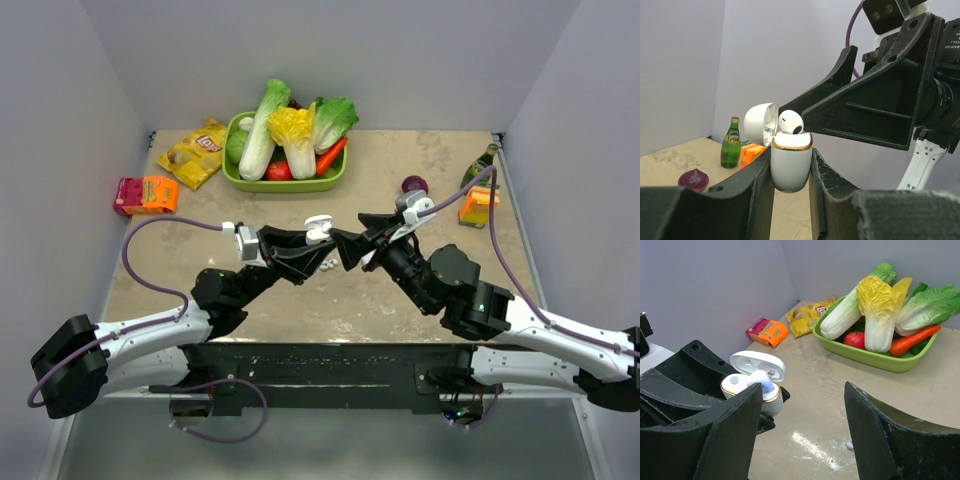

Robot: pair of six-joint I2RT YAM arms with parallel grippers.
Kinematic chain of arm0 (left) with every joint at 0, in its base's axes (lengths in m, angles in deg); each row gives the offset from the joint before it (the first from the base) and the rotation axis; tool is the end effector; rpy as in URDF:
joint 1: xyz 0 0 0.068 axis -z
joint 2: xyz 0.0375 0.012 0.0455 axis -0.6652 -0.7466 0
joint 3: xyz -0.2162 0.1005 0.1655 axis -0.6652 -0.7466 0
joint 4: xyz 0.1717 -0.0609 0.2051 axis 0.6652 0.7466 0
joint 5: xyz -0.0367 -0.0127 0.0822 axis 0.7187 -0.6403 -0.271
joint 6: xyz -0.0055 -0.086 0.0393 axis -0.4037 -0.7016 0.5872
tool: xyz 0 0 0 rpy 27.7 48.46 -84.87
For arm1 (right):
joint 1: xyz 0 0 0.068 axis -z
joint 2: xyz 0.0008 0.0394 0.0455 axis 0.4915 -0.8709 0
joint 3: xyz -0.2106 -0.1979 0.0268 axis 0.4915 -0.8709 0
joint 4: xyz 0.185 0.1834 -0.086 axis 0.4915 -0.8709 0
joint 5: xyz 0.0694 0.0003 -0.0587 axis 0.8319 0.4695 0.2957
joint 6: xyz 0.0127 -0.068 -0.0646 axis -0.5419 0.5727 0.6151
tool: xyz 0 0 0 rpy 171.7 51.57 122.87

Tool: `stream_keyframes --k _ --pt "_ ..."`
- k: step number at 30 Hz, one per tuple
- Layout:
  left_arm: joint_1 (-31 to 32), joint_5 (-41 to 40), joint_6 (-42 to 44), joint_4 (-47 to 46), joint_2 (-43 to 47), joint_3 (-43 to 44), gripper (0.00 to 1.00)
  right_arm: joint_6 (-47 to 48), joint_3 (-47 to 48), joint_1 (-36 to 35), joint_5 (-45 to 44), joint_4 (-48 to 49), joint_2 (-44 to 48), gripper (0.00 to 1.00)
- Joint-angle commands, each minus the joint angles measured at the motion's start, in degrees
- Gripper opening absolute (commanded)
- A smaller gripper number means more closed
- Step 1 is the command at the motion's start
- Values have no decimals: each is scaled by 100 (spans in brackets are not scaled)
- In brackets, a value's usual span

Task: Insert the wireless bluetooth earbuds into the charging case
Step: Place the earbud in the charging case.

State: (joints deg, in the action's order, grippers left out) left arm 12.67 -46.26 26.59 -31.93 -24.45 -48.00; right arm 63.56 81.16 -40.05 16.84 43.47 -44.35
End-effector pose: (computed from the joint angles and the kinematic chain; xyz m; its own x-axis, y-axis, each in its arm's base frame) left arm 0.1436 -0.2162 0.3481 -0.0135 -0.6058 -0.7955 0.9188 0.3063 -0.2488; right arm 0.1261 0.2040 0.4296 -0.0681 0.2717 -0.9600 -0.5931 0.7627 0.2580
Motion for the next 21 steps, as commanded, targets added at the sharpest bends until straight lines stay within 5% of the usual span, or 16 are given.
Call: stream_keyframes --k 1,11,21 --pt "-23 -9 73 -477 11 -5 0 -40 201 -29 82 143 -99 70" --pt "-23 -281 249 -381 344 -207 0 -93 -238 -29 -330 469 778 72" --pt "-32 263 652 -976 538 -645 0 -382 -282 -29 -911 -199 507 73"
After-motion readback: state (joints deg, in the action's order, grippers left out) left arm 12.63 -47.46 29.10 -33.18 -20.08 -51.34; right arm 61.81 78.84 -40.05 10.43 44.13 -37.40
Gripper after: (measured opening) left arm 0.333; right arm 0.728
